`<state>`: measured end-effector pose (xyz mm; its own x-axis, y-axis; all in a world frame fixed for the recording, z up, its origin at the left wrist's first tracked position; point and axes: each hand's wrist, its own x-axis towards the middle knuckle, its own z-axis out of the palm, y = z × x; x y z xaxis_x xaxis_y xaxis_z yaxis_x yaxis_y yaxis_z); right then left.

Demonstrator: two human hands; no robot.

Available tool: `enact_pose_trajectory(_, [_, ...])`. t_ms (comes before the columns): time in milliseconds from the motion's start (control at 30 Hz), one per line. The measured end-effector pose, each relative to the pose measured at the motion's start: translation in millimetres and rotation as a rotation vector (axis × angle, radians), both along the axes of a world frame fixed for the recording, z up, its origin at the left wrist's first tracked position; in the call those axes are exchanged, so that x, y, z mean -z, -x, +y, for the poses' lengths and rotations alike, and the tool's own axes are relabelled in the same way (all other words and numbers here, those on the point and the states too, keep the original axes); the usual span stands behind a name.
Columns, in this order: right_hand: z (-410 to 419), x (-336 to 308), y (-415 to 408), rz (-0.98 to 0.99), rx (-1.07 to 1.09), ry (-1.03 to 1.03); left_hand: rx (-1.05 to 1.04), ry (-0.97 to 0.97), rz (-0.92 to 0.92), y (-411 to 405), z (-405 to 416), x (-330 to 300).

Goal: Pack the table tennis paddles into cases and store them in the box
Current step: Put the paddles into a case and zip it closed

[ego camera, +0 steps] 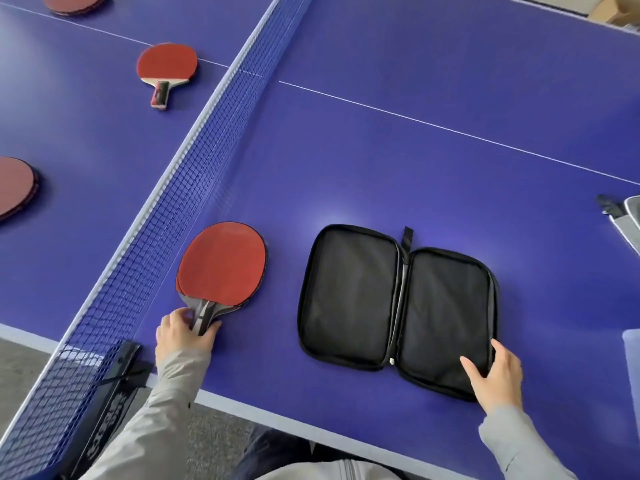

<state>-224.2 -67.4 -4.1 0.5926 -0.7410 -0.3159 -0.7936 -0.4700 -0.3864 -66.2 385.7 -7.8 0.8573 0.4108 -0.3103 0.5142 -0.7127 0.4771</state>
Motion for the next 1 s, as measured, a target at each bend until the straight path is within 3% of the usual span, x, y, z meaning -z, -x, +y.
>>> enact_pose_trajectory(533, [3, -1, 1, 0.096, -0.041, 0.052, -0.021, 0.041, 0.007, -1, 5, -1])
enact_pose_trajectory(1000, [0, 4, 12, 0.062, -0.087, 0.048, -0.029, 0.214, -0.116, 12, -105, -40])
